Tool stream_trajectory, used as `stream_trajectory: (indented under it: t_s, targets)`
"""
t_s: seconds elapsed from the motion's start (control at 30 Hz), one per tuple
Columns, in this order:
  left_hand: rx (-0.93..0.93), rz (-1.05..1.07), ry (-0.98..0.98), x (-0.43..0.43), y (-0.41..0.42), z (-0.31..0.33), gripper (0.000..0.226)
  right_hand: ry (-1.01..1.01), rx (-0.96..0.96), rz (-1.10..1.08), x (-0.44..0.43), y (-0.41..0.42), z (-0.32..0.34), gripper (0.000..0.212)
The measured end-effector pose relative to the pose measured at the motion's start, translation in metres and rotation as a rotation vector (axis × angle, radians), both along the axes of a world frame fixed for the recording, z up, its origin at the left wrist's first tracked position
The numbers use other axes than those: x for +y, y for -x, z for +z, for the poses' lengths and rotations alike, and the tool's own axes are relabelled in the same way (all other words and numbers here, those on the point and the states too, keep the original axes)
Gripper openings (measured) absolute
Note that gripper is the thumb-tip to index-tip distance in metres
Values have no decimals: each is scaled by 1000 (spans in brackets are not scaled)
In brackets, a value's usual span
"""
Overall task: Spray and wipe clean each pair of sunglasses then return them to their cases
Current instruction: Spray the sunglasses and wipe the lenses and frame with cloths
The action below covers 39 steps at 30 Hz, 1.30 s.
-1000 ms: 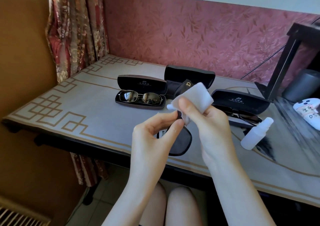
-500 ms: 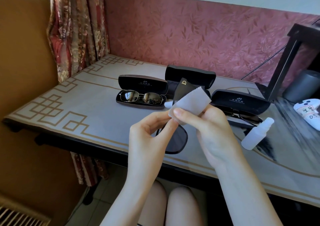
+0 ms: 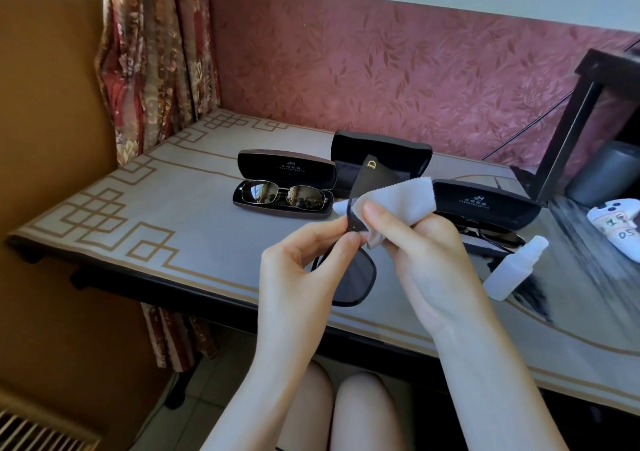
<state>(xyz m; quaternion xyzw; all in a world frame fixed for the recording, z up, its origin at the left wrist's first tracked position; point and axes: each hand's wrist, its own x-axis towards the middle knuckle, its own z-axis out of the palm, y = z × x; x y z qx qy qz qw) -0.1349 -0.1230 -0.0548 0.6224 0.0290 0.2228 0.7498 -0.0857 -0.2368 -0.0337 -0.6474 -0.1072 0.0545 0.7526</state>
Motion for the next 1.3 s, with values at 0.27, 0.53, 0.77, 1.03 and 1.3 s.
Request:
stream_trajectory:
  t_s: [0.27,0.53,0.77,1.03,1.3]
  targets:
    - [-2,-32,-56,-1,1,-1,17,0,36,-30,0,-3,-3,36]
    - [22,-16,16,-1,0,2,19,-28,17,-45,-2,-5,-2,25]
    - [13,-41,-72,-1,2,2,14,70,-5,40,-6,-5,0,20]
    - [24,-20,25,1,2,1,11,77,-1,62,-7,-8,-3,11]
    - [49,16,71,-2,-2,-4,17,89,-67,76,-24,-9,-1,21]
